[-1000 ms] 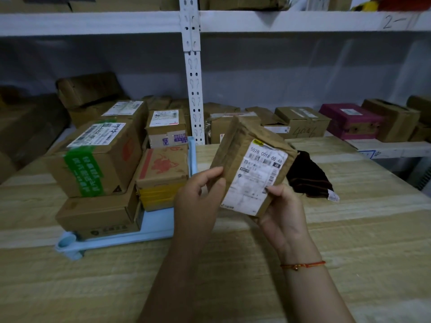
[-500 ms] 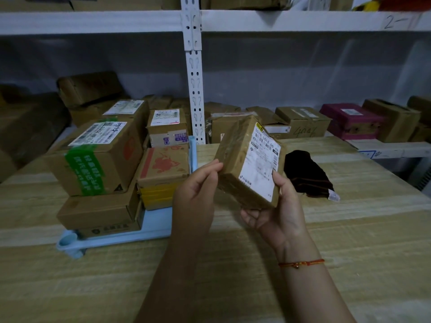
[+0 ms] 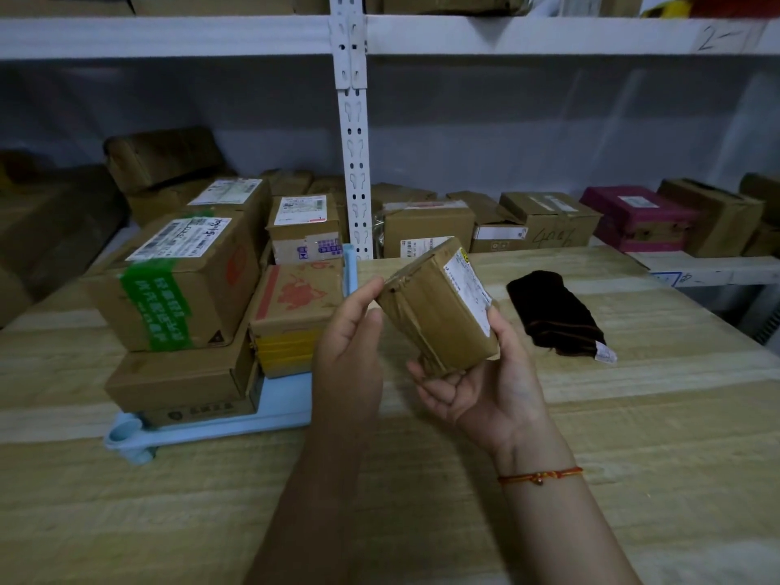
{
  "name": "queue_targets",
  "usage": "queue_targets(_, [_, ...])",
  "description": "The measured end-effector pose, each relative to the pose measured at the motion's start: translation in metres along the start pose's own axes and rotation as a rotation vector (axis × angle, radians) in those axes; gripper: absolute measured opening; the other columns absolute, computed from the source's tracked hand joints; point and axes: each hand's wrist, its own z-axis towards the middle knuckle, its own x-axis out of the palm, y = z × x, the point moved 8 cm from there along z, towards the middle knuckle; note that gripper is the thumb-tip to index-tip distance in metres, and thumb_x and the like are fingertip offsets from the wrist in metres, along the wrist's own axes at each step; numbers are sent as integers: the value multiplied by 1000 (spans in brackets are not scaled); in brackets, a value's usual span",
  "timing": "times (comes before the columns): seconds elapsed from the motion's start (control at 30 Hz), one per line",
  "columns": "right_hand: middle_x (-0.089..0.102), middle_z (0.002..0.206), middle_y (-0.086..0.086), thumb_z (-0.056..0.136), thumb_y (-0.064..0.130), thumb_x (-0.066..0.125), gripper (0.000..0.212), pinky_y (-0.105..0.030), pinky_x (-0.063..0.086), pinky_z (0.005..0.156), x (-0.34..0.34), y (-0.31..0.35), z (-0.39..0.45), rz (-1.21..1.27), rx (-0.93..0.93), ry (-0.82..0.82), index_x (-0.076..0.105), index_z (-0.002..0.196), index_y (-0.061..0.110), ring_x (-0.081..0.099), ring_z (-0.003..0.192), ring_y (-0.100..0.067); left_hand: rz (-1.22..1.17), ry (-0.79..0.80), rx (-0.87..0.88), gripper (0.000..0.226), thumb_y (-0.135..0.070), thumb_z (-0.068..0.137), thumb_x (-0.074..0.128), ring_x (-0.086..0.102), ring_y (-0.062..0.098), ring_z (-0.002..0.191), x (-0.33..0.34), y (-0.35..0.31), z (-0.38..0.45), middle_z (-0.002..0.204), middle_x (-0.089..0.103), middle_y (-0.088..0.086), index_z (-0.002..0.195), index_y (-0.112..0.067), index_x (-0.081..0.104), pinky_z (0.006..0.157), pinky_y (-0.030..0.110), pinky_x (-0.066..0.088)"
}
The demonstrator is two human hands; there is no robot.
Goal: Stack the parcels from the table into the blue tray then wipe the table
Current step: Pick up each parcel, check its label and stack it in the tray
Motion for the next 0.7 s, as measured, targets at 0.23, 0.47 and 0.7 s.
queue_targets(0.23, [71, 102, -18, 84, 68, 49, 68, -46, 51, 92, 9, -4, -3, 38, 50, 15, 65, 117, 12, 73, 73, -35, -83, 32, 2, 40, -5, 98, 44, 52, -3, 122, 2, 4, 4, 132, 58, -15, 131, -25, 55, 110, 31, 40])
queue_targets(0.47, [74, 95, -20, 86, 67, 46, 71, -46, 50, 89, 18, -3, -9, 74, 77, 79, 64, 120, 6, 73, 77, -34, -54, 65, -160, 39, -27, 97, 51, 55, 10, 120, 8, 26, 6, 132, 58, -4, 136, -24, 49, 104, 39, 43])
queue_targets(0.7, [73, 106, -19, 84, 53, 48, 58, -44, 52, 86, 19, -4, -11, 7, 95, 105, 78, 98, 5, 71, 89, -33, 8, 263, -204, 33, -45, 100, 38, 63, 10, 113, 29, 38, 3, 120, 68, -8, 126, -37, 57, 102, 42, 47])
